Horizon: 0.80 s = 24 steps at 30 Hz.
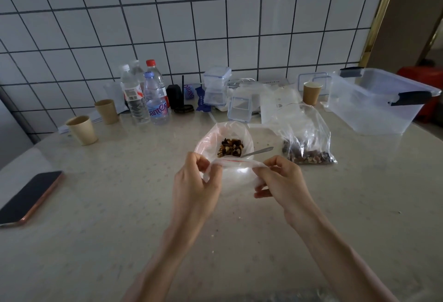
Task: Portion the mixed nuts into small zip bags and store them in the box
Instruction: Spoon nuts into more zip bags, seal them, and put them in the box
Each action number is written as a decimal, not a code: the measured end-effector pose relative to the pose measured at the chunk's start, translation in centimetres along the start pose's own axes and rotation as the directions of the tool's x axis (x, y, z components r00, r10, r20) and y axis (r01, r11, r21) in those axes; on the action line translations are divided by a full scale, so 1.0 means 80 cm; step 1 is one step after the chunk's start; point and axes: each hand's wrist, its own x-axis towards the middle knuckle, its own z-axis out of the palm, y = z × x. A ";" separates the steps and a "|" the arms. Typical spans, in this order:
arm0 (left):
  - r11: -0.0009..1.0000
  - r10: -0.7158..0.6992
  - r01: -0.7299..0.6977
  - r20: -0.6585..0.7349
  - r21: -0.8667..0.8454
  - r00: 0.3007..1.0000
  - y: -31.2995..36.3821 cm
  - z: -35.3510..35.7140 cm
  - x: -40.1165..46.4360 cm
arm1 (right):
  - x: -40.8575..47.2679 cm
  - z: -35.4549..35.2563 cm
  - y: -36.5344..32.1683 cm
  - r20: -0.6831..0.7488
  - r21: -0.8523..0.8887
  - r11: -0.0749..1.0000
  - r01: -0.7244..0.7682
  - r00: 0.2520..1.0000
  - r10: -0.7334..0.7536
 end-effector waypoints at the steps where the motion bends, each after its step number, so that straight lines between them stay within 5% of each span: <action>1: 0.996 0.072 -0.071 -0.023 0.051 0.997 0.001 -0.003 0.000 | 0.001 -0.004 -0.003 -0.001 -0.031 1.000 0.002 1.000 -0.002; 4: 0.913 0.322 -0.300 -0.034 0.277 0.946 0.002 -0.013 0.003 | 0.006 -0.015 -0.011 0.002 -0.181 0.983 0.016 1.000 -0.016; 7: 0.846 0.424 -0.449 0.150 0.285 0.893 0.004 -0.024 0.013 | 0.010 -0.021 -0.016 0.048 -0.370 0.925 0.092 0.996 -0.080; 11: 0.886 0.222 -0.381 0.479 0.265 0.849 0.008 -0.026 0.028 | 0.005 -0.026 -0.024 0.325 -0.416 0.809 0.415 0.899 -0.294; 15: 0.861 0.131 -0.353 0.510 0.367 0.850 0.005 -0.019 0.034 | 0.004 -0.026 -0.031 0.531 -0.445 0.653 0.612 0.768 -0.358; 24: 0.773 0.068 -0.484 0.704 0.411 0.707 -0.008 -0.011 0.046 | 0.000 -0.005 -0.031 0.568 -0.740 0.373 0.561 0.817 -0.101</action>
